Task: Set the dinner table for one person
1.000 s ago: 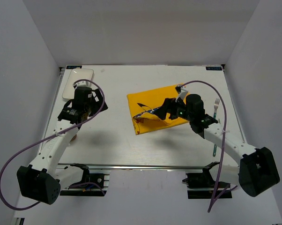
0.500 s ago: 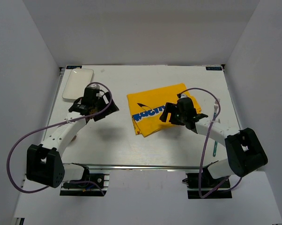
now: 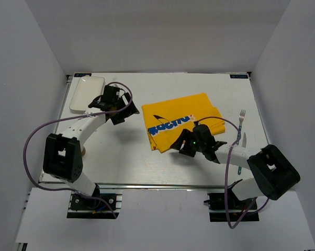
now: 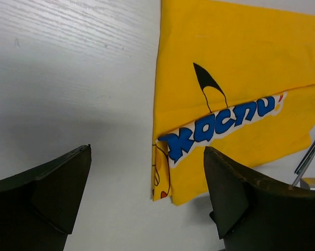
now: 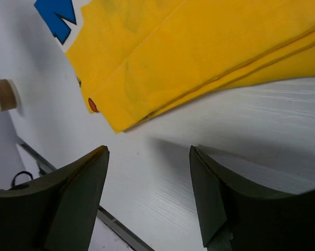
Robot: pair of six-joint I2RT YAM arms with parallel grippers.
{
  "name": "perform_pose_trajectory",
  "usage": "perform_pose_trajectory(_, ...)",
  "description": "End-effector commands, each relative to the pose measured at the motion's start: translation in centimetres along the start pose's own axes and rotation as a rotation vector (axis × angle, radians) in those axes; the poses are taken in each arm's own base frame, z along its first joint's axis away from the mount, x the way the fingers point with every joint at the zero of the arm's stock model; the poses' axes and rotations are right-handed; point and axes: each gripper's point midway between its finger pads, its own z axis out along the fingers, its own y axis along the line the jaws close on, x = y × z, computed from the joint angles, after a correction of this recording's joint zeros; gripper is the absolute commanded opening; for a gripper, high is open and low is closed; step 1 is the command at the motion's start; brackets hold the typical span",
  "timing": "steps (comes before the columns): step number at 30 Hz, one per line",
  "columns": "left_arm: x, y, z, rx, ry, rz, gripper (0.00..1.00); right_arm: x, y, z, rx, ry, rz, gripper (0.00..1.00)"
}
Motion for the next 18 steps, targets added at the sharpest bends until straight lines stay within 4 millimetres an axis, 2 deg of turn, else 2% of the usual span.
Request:
perform_pose_trajectory(1,-1.6,-1.4,0.2,0.021,-0.028,-0.009,0.98,-0.3,2.5,0.9,-0.086,-0.032,0.094,0.68)
perform_pose_trajectory(4,-1.5,-1.3,0.8,0.014,-0.018,-0.012,0.98,-0.5,1.7,2.1,-0.048,-0.065,0.158,0.59)
perform_pose_trajectory(5,-1.5,-1.3,1.0,0.013,-0.015,-0.012,0.98,-1.2,1.8,2.4,-0.039,-0.099,0.167,0.57)
perform_pose_trajectory(7,-1.3,-1.1,1.2,0.009,-0.01,-0.013,0.98,-1.0,1.4,3.0,-0.01,-0.103,0.191,0.5)
perform_pose_trajectory(9,-1.2,-0.9,1.4,0.002,-0.006,-0.012,0.98,-1.9,0.9,3.5,0.028,-0.153,0.208,0.44)
perform_pose_trajectory(13,-1.5,-0.6,1.8,-0.005,-0.007,-0.018,0.98,-2.7,-0.1,4.3,0.067,-0.203,0.231,0.36)
perform_pose_trajectory(16,-1.4,-0.7,2.4,-0.002,0.008,-0.017,0.98,-2.7,-0.3,4.4,0.064,-0.216,0.236,0.26)
perform_pose_trajectory(17,-1.7,-0.4,2.5,-0.004,0.005,-0.026,0.98,-2.8,-0.2,4.4,0.06,-0.22,0.236,0.16)
perform_pose_trajectory(18,-1.6,-0.3,3.0,-0.009,0.013,-0.028,0.98,-2.8,-0.3,4.3,0.059,-0.223,0.232,0.13)
